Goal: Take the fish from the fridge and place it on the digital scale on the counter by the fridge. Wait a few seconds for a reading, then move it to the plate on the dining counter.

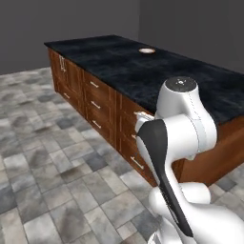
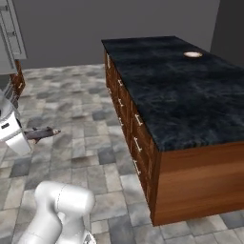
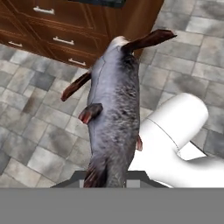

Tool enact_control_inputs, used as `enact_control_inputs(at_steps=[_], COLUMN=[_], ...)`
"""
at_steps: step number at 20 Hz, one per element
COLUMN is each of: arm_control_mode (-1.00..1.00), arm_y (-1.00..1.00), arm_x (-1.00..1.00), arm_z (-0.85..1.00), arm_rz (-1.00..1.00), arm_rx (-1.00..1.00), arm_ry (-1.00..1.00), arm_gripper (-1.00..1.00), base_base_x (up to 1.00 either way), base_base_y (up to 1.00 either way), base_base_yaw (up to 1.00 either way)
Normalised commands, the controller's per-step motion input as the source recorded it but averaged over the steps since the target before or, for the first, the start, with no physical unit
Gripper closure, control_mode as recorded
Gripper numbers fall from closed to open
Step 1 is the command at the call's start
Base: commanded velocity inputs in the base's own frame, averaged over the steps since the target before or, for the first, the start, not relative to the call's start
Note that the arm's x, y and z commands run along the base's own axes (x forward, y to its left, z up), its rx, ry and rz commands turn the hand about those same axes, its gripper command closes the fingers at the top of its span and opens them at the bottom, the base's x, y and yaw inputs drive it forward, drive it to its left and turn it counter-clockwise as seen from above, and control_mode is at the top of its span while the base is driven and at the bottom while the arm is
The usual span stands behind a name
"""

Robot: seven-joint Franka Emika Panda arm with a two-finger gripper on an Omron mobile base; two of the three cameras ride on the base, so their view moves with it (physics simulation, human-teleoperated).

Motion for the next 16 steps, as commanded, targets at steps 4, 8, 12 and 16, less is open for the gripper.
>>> enact_control_inputs(at_steps=[4, 8, 12, 16], arm_control_mode=[1.00, 1.00, 1.00, 1.00], arm_y=[0.00, 0.00, 0.00, 0.00], arm_x=[0.00, 0.00, 0.00, 0.00], arm_z=[0.00, 0.00, 0.00, 0.00], arm_rz=[0.00, 0.00, 0.00, 0.00], arm_rx=[0.00, 0.00, 0.00, 0.00], arm_ry=[0.00, 0.00, 0.00, 0.00], arm_gripper=[1.00, 1.00, 1.00, 1.00], base_base_x=[0.00, 0.00, -0.01, 0.00], base_base_y=[-1.00, -1.00, -1.00, -1.00], base_base_yaw=[0.22, 0.09, 0.02, 0.02])
